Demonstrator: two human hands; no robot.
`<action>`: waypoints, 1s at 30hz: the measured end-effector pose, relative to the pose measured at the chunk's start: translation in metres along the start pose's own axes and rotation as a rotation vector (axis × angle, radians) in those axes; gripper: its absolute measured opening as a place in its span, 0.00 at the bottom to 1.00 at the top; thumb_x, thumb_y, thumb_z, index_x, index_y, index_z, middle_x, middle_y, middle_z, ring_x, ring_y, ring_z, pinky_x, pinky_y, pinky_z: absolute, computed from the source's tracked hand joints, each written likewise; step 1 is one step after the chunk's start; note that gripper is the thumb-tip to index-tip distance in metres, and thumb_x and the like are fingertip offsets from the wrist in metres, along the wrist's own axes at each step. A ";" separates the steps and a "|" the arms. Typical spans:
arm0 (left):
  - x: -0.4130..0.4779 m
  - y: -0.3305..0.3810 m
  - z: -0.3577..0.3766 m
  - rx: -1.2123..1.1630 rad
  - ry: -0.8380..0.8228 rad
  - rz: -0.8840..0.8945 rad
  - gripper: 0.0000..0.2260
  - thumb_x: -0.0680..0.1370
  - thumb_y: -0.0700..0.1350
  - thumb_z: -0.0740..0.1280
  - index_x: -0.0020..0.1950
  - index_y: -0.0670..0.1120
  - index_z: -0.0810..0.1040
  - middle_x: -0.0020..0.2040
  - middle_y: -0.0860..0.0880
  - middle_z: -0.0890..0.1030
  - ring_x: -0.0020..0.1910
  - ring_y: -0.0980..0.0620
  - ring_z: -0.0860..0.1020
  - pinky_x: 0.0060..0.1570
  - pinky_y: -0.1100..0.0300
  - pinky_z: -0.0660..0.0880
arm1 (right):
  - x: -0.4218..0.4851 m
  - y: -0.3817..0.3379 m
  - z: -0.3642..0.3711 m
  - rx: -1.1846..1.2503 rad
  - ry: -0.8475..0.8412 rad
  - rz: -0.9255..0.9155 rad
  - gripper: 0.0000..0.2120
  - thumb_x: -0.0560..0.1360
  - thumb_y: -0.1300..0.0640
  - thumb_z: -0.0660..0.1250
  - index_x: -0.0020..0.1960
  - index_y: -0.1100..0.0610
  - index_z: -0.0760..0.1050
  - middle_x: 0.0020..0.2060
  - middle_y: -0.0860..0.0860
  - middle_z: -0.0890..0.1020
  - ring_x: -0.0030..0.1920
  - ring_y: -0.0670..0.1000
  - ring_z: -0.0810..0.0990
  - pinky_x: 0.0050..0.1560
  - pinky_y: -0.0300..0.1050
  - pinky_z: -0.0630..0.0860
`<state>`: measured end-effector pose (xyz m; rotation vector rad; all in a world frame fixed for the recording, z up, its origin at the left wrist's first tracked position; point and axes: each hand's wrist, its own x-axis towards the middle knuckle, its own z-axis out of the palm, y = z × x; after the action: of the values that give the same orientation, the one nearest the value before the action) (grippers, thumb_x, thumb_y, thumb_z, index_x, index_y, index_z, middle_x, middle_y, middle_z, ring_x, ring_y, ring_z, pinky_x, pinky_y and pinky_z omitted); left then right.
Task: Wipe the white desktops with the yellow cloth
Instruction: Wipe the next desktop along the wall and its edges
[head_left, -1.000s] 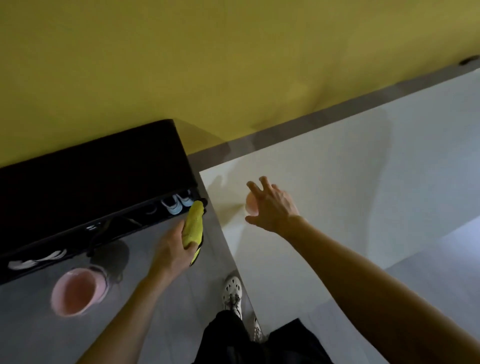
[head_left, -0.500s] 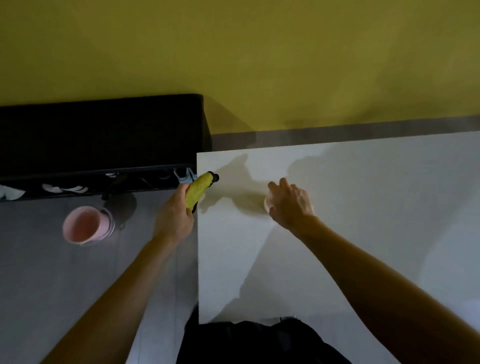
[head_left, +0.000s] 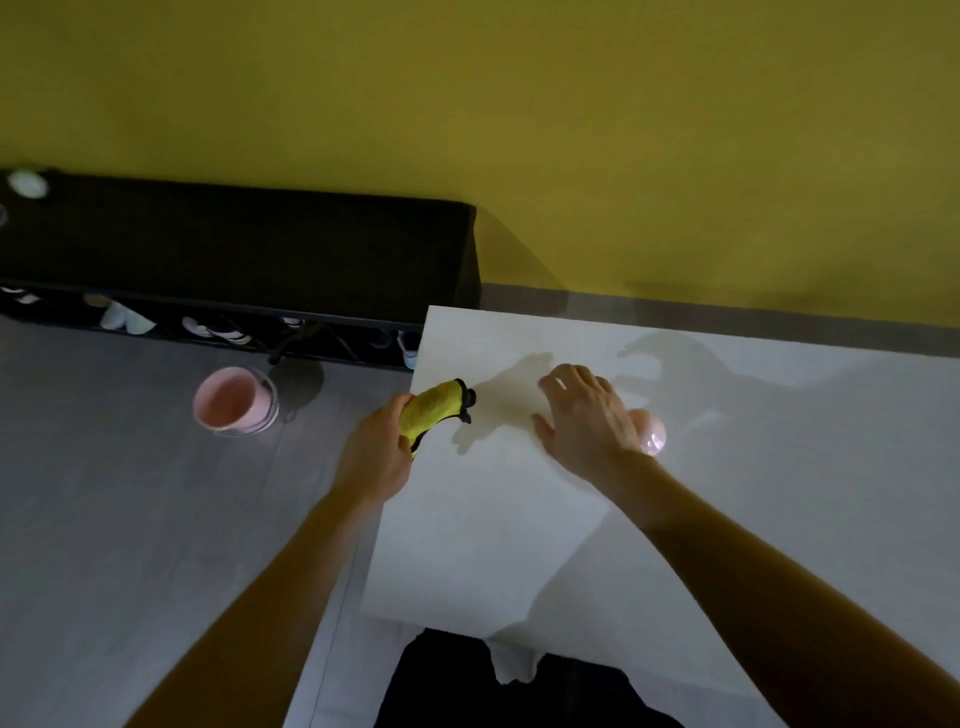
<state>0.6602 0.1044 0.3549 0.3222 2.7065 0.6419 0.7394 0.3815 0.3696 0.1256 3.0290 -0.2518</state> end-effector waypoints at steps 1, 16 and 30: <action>0.005 -0.004 -0.003 0.002 0.017 0.001 0.25 0.81 0.33 0.63 0.77 0.48 0.73 0.63 0.43 0.84 0.60 0.37 0.82 0.57 0.47 0.78 | 0.008 -0.011 0.003 0.001 -0.029 -0.032 0.23 0.84 0.45 0.68 0.74 0.57 0.76 0.70 0.56 0.77 0.69 0.58 0.77 0.71 0.55 0.76; 0.091 -0.067 0.087 -0.057 0.048 0.010 0.22 0.80 0.62 0.69 0.71 0.58 0.70 0.70 0.51 0.66 0.66 0.45 0.71 0.62 0.43 0.78 | 0.107 -0.061 0.165 0.170 0.098 0.099 0.26 0.89 0.51 0.49 0.85 0.57 0.64 0.86 0.55 0.60 0.88 0.57 0.52 0.87 0.64 0.50; 0.218 -0.055 0.086 -0.547 -0.017 -0.104 0.29 0.89 0.54 0.61 0.88 0.56 0.53 0.60 0.56 0.79 0.51 0.56 0.80 0.51 0.58 0.78 | 0.101 -0.055 0.188 0.217 0.289 0.041 0.26 0.87 0.55 0.57 0.83 0.61 0.68 0.85 0.58 0.64 0.87 0.61 0.57 0.83 0.71 0.55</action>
<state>0.4849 0.1542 0.1979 0.0453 2.3849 1.2899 0.6511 0.3029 0.1831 0.2609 3.2695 -0.6085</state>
